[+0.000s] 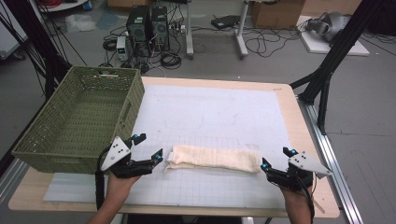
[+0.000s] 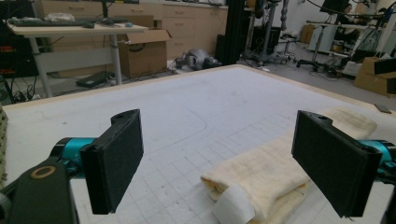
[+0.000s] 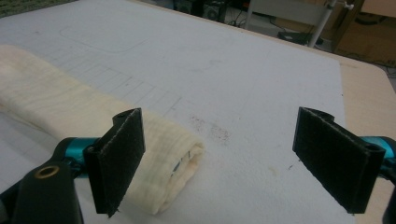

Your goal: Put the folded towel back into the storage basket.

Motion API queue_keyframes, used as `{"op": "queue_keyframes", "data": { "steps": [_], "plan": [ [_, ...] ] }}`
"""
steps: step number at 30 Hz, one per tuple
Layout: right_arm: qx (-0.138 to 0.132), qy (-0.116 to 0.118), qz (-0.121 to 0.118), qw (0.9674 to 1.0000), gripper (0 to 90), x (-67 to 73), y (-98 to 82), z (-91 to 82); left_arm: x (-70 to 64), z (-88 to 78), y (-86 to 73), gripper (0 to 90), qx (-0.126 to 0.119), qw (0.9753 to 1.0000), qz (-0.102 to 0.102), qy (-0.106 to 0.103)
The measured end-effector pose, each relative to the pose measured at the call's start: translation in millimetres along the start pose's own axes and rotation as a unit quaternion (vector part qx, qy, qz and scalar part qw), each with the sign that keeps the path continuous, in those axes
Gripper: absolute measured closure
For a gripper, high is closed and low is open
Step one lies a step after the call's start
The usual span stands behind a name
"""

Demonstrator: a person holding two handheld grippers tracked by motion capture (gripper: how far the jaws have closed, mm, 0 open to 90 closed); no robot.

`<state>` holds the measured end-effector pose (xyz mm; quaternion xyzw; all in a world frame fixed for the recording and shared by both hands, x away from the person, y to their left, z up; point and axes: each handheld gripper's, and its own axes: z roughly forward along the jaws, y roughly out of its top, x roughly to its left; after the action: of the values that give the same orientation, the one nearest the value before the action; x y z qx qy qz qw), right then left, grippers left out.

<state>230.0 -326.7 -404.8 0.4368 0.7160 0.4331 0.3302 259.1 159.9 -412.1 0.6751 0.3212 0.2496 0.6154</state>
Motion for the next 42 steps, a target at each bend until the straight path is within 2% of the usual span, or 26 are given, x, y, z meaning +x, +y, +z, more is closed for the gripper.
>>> {"op": "queue_keyframes", "data": {
  "steps": [6, 7, 10, 15, 32, 38, 42],
  "plan": [
    [0.000, 0.003, 0.000, 1.0000, 15.4, 1.3, 1.5, 2.6, -0.8, -3.3, -0.2, 17.0, -0.001, 1.0000, 0.003, 0.003],
    [0.001, 0.007, -0.008, 0.9999, 15.4, 2.7, 2.1, 3.5, 0.4, -4.6, 0.3, 17.0, -0.003, 1.0000, 0.002, 0.007],
    [0.001, 0.010, -0.010, 0.9999, 15.4, 3.6, 2.2, 4.3, 1.2, -4.9, 0.2, 17.2, -0.003, 1.0000, -0.001, 0.008],
    [0.005, 0.004, -0.006, 1.0000, 15.4, 1.6, 0.6, 5.9, 0.3, -2.7, -0.3, 17.5, 0.001, 1.0000, -0.001, -0.004],
    [0.003, 0.003, -0.003, 1.0000, 15.4, -0.2, -0.7, 5.2, -3.7, 3.0, -3.0, 17.9, 0.014, 0.9999, 0.001, -0.011],
    [0.004, 0.000, -0.002, 1.0000, 15.8, 0.0, -0.5, 6.2, -6.1, 2.0, 0.7, 17.9, 0.011, 0.9999, 0.002, -0.014],
    [0.000, -0.001, -0.002, 1.0000, 15.8, 0.9, 0.5, 6.7, -10.1, 1.9, 5.6, 17.8, 0.012, 0.9998, 0.010, -0.014]
  ]
}}
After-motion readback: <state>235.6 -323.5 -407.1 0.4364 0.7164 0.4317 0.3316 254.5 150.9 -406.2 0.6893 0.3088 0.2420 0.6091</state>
